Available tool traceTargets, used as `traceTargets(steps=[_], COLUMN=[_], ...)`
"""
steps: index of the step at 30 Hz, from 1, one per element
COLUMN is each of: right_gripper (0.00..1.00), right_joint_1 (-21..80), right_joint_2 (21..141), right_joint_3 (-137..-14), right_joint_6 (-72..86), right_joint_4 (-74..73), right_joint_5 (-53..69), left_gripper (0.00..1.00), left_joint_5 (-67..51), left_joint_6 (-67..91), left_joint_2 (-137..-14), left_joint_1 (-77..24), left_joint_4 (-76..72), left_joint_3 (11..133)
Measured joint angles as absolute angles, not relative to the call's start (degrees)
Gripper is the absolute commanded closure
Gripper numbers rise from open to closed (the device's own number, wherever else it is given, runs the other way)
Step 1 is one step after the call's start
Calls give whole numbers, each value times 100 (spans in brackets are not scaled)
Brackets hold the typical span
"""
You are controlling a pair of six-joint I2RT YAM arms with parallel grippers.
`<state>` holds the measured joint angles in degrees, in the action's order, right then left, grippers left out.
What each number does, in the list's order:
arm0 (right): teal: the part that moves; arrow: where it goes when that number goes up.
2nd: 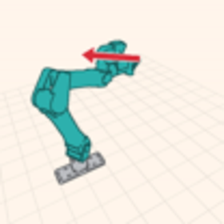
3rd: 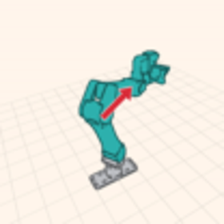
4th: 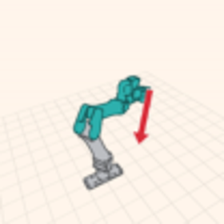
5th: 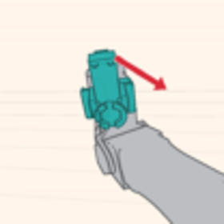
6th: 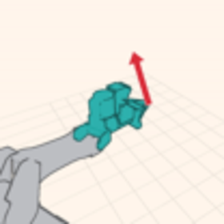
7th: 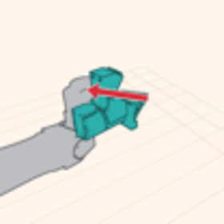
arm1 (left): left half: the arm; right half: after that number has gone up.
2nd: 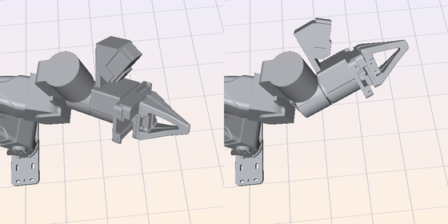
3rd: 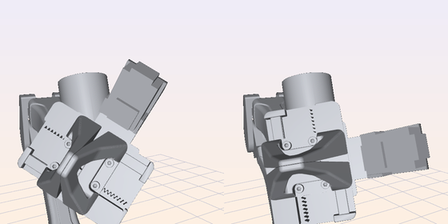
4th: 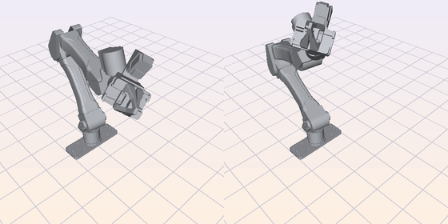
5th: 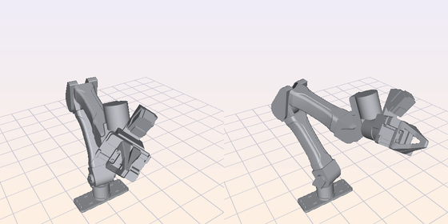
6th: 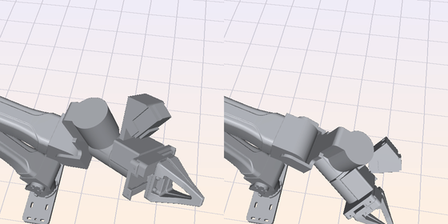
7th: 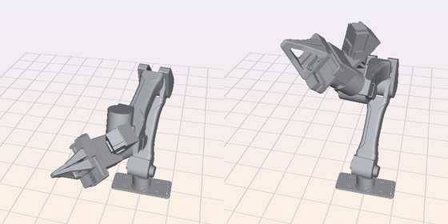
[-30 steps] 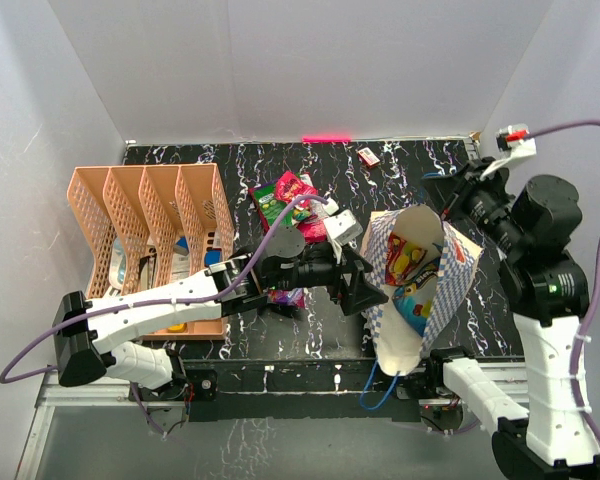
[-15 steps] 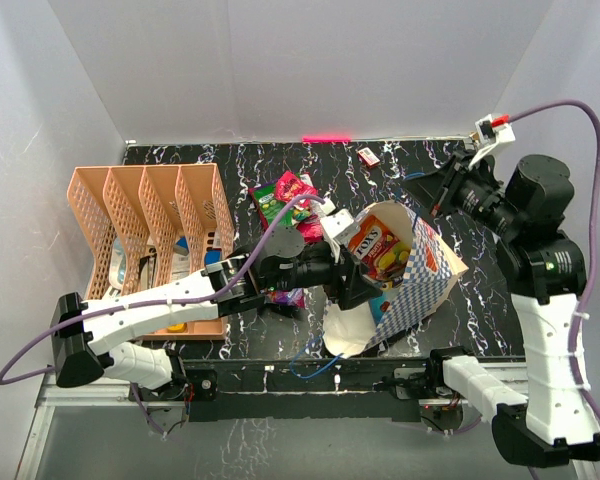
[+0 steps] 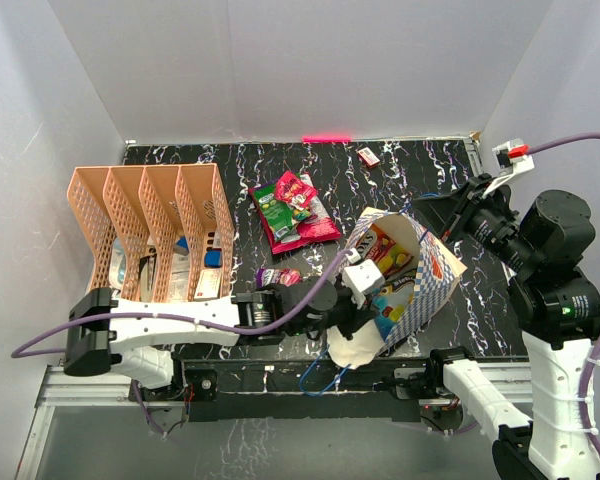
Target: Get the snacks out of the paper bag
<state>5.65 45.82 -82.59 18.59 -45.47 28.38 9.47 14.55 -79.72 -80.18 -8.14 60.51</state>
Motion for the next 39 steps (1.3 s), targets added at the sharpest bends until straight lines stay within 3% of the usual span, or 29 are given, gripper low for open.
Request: traceTargets(steps=[19, 24, 27, 34, 39], right_gripper=[92, 92, 92, 92, 92], right_joint_1=[565, 565, 565, 565, 567], right_joint_2=[4584, 4600, 4646, 4700, 4698], right_joint_3=[-8261, -8285, -8326, -8385, -8403], right_joint_6=[1898, 1881, 1850, 1831, 1831], right_joint_4=[-4615, -4650, -4654, -4681, -4744], right_joint_5=[2794, 2775, 2751, 2731, 2727], left_gripper=[99, 93, 83, 78, 53], left_joint_5=[1793, 1865, 1865, 1929, 1911], left_joint_6=[1131, 1409, 1579, 2005, 2145], left_joint_2=[-10009, -10353, -10462, -10713, -10770], left_joint_1=[-8230, -8226, -8224, -8134, -8047], left_joint_4=[-1450, -1747, -1997, -2493, -2661], left_joint_3=[6552, 6552, 6547, 6484, 6329])
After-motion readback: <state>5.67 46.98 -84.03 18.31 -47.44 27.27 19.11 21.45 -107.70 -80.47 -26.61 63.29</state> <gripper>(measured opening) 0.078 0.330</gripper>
